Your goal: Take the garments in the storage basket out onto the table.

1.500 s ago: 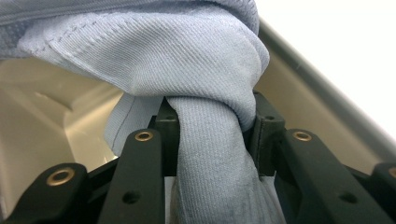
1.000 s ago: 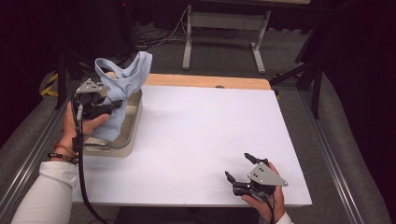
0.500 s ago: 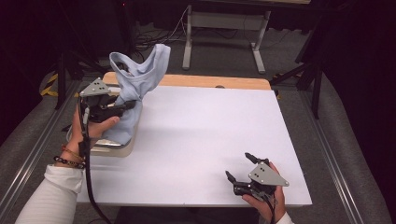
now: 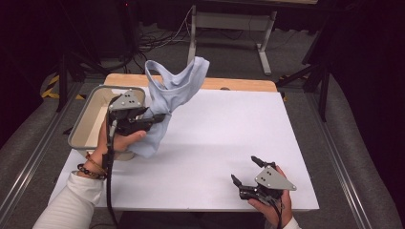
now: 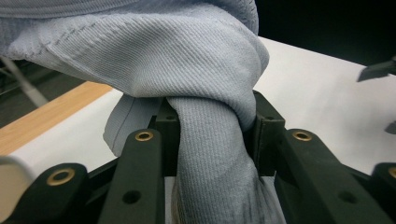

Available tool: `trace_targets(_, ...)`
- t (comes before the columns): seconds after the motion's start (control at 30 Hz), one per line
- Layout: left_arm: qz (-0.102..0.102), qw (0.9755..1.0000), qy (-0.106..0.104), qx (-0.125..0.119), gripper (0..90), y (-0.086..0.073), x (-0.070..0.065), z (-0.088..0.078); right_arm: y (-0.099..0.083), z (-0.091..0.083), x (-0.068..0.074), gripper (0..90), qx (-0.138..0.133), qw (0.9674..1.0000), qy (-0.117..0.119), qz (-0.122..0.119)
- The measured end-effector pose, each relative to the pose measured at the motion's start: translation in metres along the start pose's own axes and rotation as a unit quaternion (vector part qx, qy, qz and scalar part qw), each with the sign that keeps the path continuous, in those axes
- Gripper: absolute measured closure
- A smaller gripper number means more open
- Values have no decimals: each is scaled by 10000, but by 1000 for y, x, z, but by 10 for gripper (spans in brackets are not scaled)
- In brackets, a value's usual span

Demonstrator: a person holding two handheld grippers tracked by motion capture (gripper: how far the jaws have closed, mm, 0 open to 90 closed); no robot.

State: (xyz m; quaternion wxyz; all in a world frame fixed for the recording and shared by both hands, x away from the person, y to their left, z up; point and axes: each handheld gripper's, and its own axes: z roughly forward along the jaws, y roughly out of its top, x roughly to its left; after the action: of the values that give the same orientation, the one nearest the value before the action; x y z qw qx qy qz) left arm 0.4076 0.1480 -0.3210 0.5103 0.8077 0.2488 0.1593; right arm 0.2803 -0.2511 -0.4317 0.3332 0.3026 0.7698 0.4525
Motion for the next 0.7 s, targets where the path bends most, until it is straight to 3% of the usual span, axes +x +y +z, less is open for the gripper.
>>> trace_targets(0.1,80,9998,-182,-2,642,-1,-10,11,0,0,0,126,6,10000,5,11)
trace_targets(0.37,1,9974,-718,36,641,-10,-34,46,0,-1,-1,126,-19,10000,-14,26)
trace_targets(0.53,-36,9961,-879,99,639,-14,-44,60,-1,-2,-2,126,-21,10000,-7,44)
trace_targets(0.7,-235,9931,-1148,96,634,-23,-57,79,-1,-2,-5,127,-46,9998,84,180)
